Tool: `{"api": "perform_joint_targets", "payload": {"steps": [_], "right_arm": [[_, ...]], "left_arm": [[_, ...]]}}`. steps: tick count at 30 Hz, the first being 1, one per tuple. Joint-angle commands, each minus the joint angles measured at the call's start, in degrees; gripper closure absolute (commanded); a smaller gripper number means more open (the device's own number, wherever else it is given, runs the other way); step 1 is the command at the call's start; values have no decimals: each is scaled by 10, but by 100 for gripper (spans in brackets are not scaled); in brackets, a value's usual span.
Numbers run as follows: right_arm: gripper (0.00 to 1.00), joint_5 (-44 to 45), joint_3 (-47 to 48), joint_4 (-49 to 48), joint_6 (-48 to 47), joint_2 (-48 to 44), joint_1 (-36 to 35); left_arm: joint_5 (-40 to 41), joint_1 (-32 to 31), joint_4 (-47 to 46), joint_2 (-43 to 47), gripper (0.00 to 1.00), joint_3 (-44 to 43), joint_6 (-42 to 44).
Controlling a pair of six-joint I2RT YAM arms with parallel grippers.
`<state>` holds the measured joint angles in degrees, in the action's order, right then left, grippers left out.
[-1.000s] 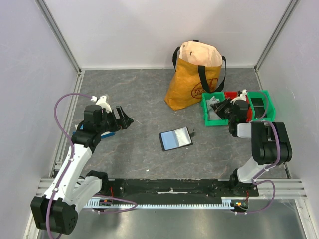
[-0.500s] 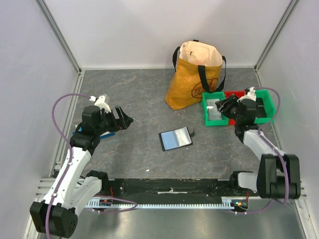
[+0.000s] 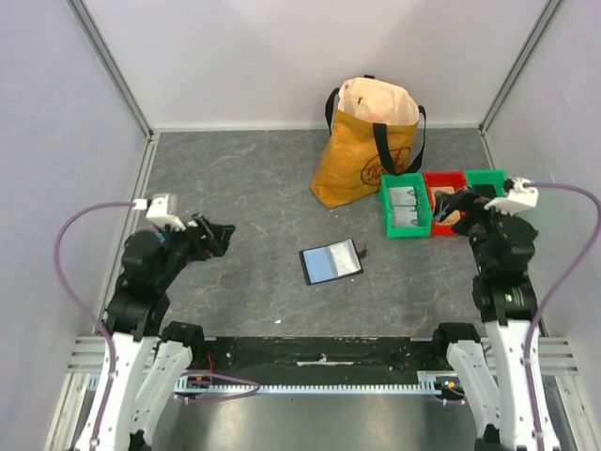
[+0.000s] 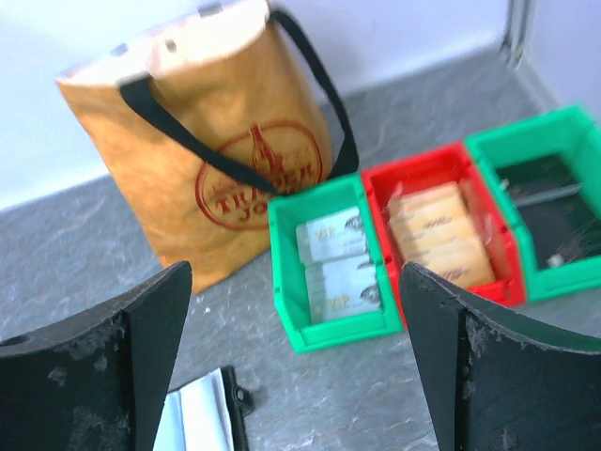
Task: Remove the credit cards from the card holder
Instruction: Reset both arms
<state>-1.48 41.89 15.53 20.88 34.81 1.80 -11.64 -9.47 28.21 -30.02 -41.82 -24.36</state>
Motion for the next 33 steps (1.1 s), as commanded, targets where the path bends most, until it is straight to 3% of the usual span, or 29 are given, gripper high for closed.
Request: {"api": "perform_joint_targets", "payload": {"steps": [1, 7, 14, 21, 33], "right_arm": [[2, 102, 70, 100, -77, -73, -36], [2, 194, 51, 114, -124, -184, -89], [2, 245, -36, 98, -156, -314, -107], [2, 241, -68, 91, -156, -345, -108], [2, 229, -73, 90, -154, -345, -108]], "left_arm": [[79, -1, 41, 95, 9, -36, 15], [226, 0, 48, 242, 8, -29, 10], [268, -1, 26, 342, 7, 16, 41], [247, -9, 25, 344, 7, 62, 59], [242, -33, 28, 332, 7, 64, 65]]}}
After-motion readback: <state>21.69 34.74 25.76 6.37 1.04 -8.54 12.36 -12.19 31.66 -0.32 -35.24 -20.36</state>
